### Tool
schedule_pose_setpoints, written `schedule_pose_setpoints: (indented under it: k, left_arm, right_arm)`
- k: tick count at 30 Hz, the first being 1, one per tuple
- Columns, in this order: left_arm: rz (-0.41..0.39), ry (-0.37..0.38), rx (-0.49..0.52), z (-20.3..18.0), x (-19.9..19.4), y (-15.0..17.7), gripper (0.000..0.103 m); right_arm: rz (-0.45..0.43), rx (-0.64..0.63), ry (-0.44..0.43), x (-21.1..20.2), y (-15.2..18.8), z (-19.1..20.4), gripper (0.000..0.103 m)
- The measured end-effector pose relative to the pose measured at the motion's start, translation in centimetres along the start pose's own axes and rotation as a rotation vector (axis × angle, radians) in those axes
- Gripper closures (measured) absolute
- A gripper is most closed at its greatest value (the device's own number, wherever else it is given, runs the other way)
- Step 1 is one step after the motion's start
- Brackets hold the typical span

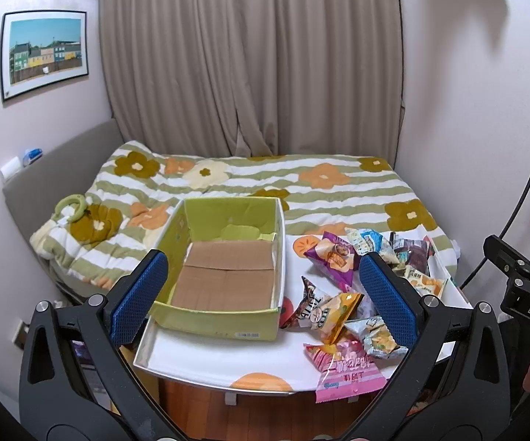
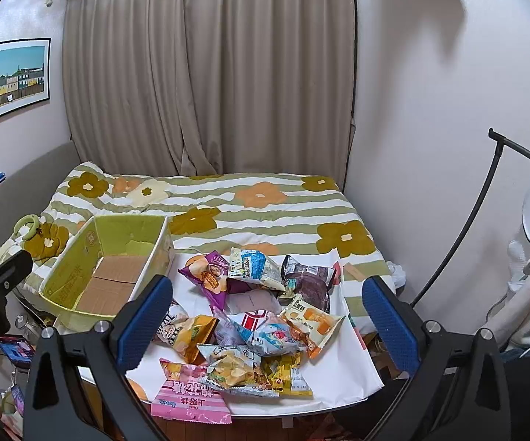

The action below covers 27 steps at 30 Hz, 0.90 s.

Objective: Organize snacks

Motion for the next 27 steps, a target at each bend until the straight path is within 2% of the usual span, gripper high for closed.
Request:
schedule_pose_setpoints:
  k: [27]
  left_arm:
    - [0.003,0.013,0.010,-0.6,-1.1,0.6,0.000]
  right_arm:
    - [-0.002,0.011,0.007,-1.0,0.0,-0.5,0.000]
Point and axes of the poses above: each gripper's, at about its wrist camera, not at the fingertips, and x roughly the way its jaws point, z to its left, y to its underside, the point moved 8 cm from there along x, roughly the way its jaws point, and after that the axes turned 7 degrees about y, right-handed, at the moved point
